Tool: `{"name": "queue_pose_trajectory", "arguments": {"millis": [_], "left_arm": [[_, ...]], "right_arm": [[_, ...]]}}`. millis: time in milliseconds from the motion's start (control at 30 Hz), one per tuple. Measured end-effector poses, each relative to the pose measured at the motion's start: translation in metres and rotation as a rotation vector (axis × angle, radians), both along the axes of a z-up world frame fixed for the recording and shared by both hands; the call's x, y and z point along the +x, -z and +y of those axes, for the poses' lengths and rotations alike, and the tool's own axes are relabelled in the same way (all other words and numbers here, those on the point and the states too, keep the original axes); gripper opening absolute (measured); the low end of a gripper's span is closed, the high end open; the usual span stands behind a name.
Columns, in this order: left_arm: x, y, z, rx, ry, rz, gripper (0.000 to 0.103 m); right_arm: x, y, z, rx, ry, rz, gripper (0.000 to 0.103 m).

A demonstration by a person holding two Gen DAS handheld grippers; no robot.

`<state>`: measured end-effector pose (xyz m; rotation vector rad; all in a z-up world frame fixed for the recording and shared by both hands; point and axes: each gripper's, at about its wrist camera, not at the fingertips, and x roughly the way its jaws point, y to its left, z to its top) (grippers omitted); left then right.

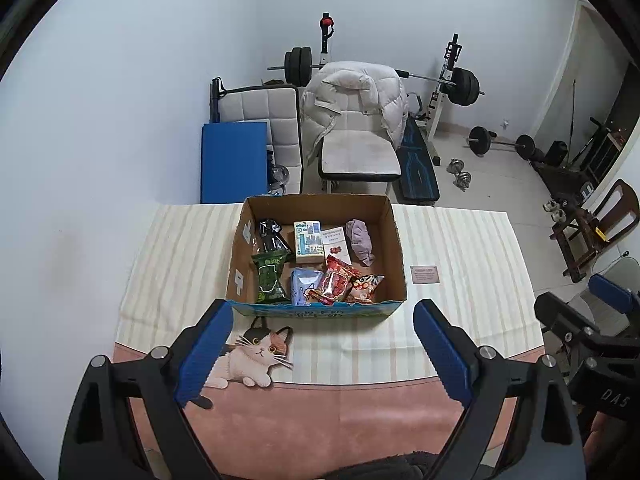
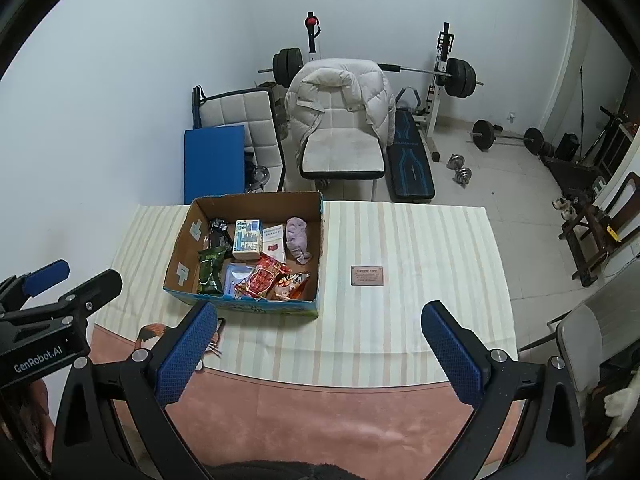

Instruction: Organize soft objects

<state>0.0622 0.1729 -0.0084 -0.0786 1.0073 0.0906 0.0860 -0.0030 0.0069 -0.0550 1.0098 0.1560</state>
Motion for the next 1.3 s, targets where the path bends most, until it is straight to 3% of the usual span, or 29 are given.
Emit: {"name": "queue_pose_trajectory", "arguments": {"millis": [500,567,1300], "left_arm": [[-0.013,-0.003,0.001,0.020,-0.017,-0.034,0.094],[-0.014,-0.003,0.000,0.021,-0.016,-0.033,0.103],[-0.010,-0.009,0.006,0.025,-0.031,-0.037,0.103]], "right_arm": [[-0.006,-0.006,0.004,-0.024,-0.001,-0.028,0.103],[-0.007,-0.006,0.003,-0.029,0.003,-0.030,0.103],[-0.007,-0.013,-0.004,-0.042,0.020,-0.049,0.103]]}}
